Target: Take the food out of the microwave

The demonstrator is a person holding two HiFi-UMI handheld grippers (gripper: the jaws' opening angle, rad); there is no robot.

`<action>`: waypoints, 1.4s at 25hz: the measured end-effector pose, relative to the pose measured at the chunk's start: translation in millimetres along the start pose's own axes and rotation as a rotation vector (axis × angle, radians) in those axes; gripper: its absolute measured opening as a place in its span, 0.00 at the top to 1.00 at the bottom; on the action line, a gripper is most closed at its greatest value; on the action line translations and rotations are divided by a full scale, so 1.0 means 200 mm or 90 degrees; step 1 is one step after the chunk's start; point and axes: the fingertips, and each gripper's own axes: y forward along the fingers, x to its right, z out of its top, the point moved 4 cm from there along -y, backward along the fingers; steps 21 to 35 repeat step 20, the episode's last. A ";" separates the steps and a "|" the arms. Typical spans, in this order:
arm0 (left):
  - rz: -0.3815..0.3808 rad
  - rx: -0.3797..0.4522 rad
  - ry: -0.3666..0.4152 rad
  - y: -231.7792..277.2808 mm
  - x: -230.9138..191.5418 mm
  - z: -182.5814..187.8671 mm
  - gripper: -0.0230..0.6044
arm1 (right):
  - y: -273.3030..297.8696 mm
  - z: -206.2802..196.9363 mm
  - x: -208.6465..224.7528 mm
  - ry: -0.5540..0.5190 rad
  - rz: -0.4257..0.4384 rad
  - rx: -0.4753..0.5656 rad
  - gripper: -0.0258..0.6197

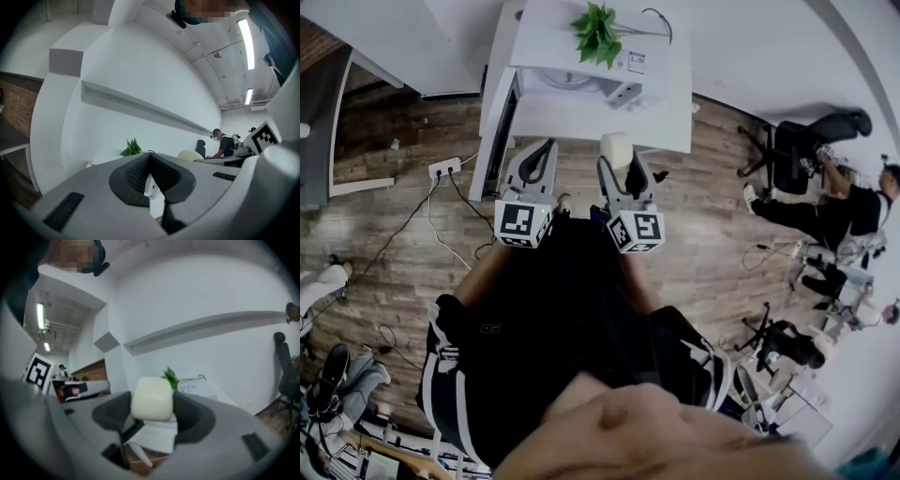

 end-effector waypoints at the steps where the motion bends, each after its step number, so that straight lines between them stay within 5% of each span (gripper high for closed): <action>1: 0.000 0.000 0.001 0.00 0.00 0.00 0.91 | 0.00 0.00 0.00 0.000 -0.001 0.000 0.50; 35: -0.001 -0.004 0.001 -0.02 0.01 0.00 0.91 | 0.00 0.02 -0.04 0.002 0.015 0.005 0.50</action>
